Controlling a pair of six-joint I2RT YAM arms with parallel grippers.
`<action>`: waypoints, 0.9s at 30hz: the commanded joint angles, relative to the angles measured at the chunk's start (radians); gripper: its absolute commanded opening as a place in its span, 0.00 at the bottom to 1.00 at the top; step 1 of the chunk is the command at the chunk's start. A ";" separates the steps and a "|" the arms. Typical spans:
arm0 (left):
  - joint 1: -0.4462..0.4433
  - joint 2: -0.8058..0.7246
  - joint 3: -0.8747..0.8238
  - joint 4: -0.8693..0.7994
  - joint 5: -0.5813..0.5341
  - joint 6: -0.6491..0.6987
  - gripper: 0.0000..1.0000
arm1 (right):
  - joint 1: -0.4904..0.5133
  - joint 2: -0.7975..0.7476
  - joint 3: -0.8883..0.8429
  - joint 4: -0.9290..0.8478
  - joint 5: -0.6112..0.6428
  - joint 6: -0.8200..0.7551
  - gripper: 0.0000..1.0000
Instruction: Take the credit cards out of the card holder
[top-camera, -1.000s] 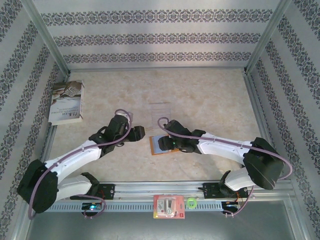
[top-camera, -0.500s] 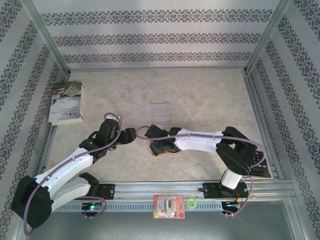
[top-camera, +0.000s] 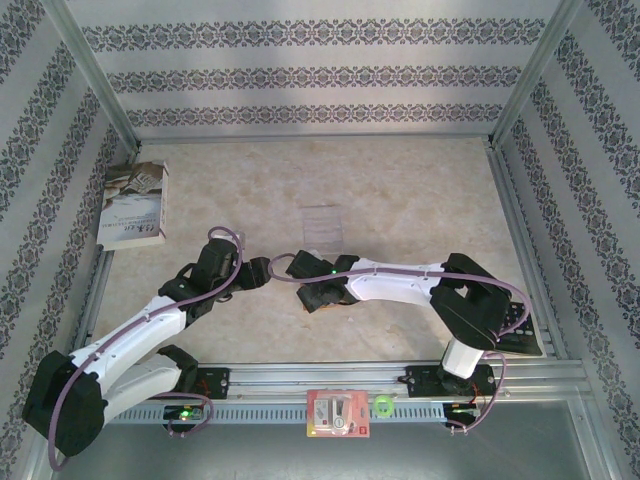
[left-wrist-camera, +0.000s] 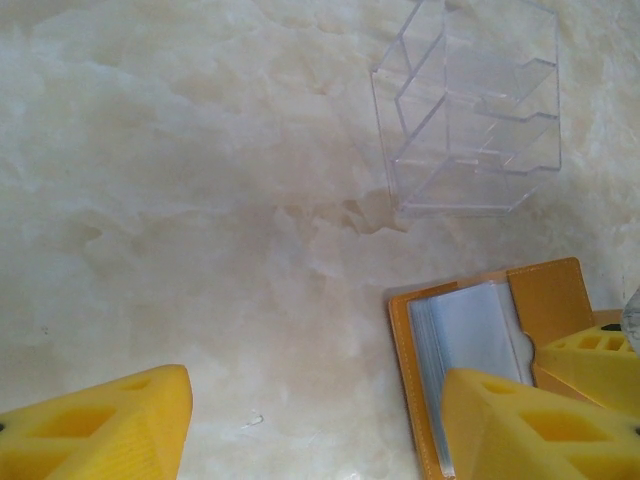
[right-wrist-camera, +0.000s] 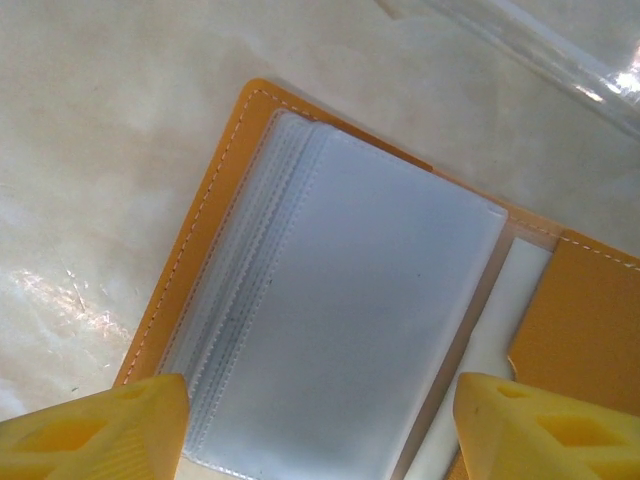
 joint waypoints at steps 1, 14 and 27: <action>0.014 0.007 -0.013 0.001 0.012 -0.012 0.67 | 0.010 0.026 0.010 0.002 -0.013 -0.011 0.71; 0.017 0.021 -0.013 0.007 0.017 -0.015 0.67 | -0.001 0.082 -0.014 0.021 -0.044 0.008 0.67; 0.014 0.085 -0.013 0.077 0.125 -0.002 0.64 | -0.041 0.034 -0.086 0.117 -0.080 0.037 0.30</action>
